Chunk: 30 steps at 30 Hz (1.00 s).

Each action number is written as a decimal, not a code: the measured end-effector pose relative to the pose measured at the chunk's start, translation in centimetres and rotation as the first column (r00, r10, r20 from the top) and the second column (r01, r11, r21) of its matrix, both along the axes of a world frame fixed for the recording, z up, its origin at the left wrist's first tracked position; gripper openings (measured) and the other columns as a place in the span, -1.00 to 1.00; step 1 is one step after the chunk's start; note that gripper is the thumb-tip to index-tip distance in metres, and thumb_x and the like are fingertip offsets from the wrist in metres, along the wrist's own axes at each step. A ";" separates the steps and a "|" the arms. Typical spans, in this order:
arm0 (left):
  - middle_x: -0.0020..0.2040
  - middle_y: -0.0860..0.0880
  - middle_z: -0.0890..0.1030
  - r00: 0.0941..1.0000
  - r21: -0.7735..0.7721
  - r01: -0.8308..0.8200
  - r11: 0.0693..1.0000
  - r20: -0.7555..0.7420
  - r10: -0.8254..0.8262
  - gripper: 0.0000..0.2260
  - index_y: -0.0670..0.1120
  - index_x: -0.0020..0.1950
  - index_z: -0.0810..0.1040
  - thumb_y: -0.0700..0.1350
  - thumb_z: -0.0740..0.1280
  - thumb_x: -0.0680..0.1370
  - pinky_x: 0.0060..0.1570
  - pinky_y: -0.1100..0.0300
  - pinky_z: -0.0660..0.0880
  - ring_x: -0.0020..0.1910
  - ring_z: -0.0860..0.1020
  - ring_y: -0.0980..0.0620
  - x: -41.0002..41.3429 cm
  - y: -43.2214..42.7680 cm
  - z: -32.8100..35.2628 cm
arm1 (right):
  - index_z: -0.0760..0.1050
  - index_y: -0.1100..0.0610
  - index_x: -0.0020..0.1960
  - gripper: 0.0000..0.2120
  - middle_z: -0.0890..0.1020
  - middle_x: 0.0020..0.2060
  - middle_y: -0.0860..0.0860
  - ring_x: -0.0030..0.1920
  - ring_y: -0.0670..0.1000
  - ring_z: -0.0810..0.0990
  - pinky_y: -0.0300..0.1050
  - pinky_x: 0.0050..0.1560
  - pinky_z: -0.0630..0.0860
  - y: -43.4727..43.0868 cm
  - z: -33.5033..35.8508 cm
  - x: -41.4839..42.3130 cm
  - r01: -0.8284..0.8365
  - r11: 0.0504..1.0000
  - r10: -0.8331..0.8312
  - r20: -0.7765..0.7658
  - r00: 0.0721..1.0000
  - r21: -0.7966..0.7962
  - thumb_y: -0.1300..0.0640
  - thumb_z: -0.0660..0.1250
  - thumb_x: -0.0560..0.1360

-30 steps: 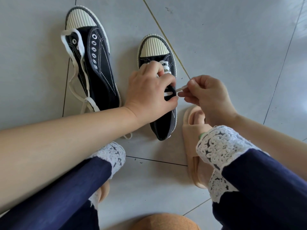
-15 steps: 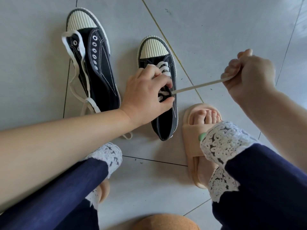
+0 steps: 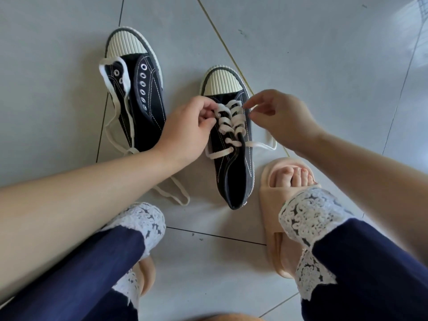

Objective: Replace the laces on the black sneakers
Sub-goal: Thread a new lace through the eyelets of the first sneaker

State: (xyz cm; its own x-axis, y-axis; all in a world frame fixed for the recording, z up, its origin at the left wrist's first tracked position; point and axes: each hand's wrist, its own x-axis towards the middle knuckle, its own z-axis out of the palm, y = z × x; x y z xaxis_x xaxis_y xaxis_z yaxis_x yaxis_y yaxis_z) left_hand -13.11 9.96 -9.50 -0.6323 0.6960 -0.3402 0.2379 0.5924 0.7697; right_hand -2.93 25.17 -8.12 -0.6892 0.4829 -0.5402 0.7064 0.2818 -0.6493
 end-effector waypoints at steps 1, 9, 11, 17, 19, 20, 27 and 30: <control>-0.18 0.12 0.50 1.000 -0.002 -0.010 1.000 0.004 0.010 -0.84 -0.12 0.09 0.51 -0.23 0.30 0.52 -0.15 0.49 0.35 -0.22 0.46 0.20 -0.1 0.1 0.0 | 0.56 0.00 -0.01 -0.81 0.59 -0.23 -0.02 -0.18 -0.01 0.53 -0.24 -0.15 0.45 -0.1 -0.1 -0.2 -0.019 1.000 0.019 -0.003 1.000 0.002 0.23 0.28 0.48; -0.19 0.09 0.42 0.997 -0.030 0.082 0.996 -0.008 -0.083 -0.95 -0.13 -0.11 0.53 -0.16 0.34 0.50 -0.23 0.57 0.27 -0.22 0.39 0.14 -0.9 1.0 -0.6 | 0.56 0.11 0.01 -0.88 0.57 -0.16 -0.05 -0.09 -0.05 0.53 -0.27 -0.08 0.39 -0.2 -0.7 -1.3 -0.158 0.983 0.158 0.014 0.987 0.096 0.20 0.31 0.48; -0.20 0.11 0.40 0.996 -0.002 0.091 0.996 0.008 -0.091 -0.96 -0.17 -0.11 0.53 -0.21 0.33 0.50 -0.22 0.56 0.27 -0.22 0.39 0.19 -1.1 0.7 -0.6 | 0.55 0.15 0.00 -0.89 0.55 -0.15 -0.04 -0.10 -0.04 0.49 -0.27 -0.16 0.32 0.0 -0.8 -1.2 -0.204 0.971 0.203 0.021 0.979 0.125 0.22 0.29 0.49; -0.09 -0.13 0.58 0.972 0.094 0.075 0.993 0.213 -0.094 -0.79 0.02 -0.22 0.45 -0.27 0.27 0.52 -0.29 0.41 0.36 -0.33 0.43 0.22 -1.5 -0.1 -0.5 | 0.51 0.20 -0.02 -0.91 0.50 -0.15 0.00 -0.10 0.07 0.49 -0.11 -0.07 0.39 0.6 -0.9 -0.8 -0.362 0.909 0.362 0.040 0.931 0.208 0.24 0.26 0.51; -0.20 -0.08 0.54 0.957 0.099 0.093 0.991 0.266 -0.117 -0.76 0.04 -0.23 0.45 -0.29 0.26 0.53 -0.35 0.48 0.31 -0.41 0.38 0.27 -1.8 -0.2 -0.3 | 0.49 0.17 -0.02 -0.92 0.49 -0.15 0.00 -0.10 0.11 0.49 -0.01 -0.05 0.45 0.8 -0.9 -0.4 -0.422 0.874 0.420 0.063 0.906 0.242 0.23 0.23 0.53; -0.26 0.01 0.51 0.953 0.102 0.116 0.988 0.270 -0.140 -0.76 0.04 -0.22 0.45 -0.29 0.26 0.52 -0.34 0.49 0.31 -0.41 0.38 0.28 -2.0 -0.2 -0.2 | 0.48 0.15 -0.02 -0.93 0.48 -0.15 -0.02 -0.11 0.11 0.48 0.02 -0.06 0.47 0.8 -0.9 -0.2 -0.447 0.856 0.445 0.071 0.893 0.258 0.21 0.22 0.54; -0.30 0.17 0.44 0.882 0.009 0.471 0.882 0.023 -0.471 -0.90 -0.14 -0.16 0.46 -0.32 0.26 0.49 -0.24 0.40 0.30 -0.27 0.41 0.17 -3.4 0.1 1.1 | 0.45 0.06 0.03 -0.89 0.57 -0.08 -0.01 -0.23 0.03 0.34 -0.18 -0.20 0.12 1.3 -0.5 0.4 -0.577 0.645 0.594 0.147 0.791 0.500 0.15 0.15 0.58; -0.31 0.14 0.40 0.805 -0.076 0.584 0.808 -0.079 -0.589 -0.92 -0.11 -0.15 0.42 -0.25 0.21 0.53 -0.27 0.20 0.27 -0.25 0.38 0.04 -3.7 -0.1 1.4 | 0.43 0.05 0.04 -0.88 0.58 -0.08 -0.02 -0.17 0.08 0.44 -0.17 -0.15 0.17 1.4 -0.4 0.3 -0.620 0.589 0.619 0.203 0.759 0.518 0.21 0.18 0.55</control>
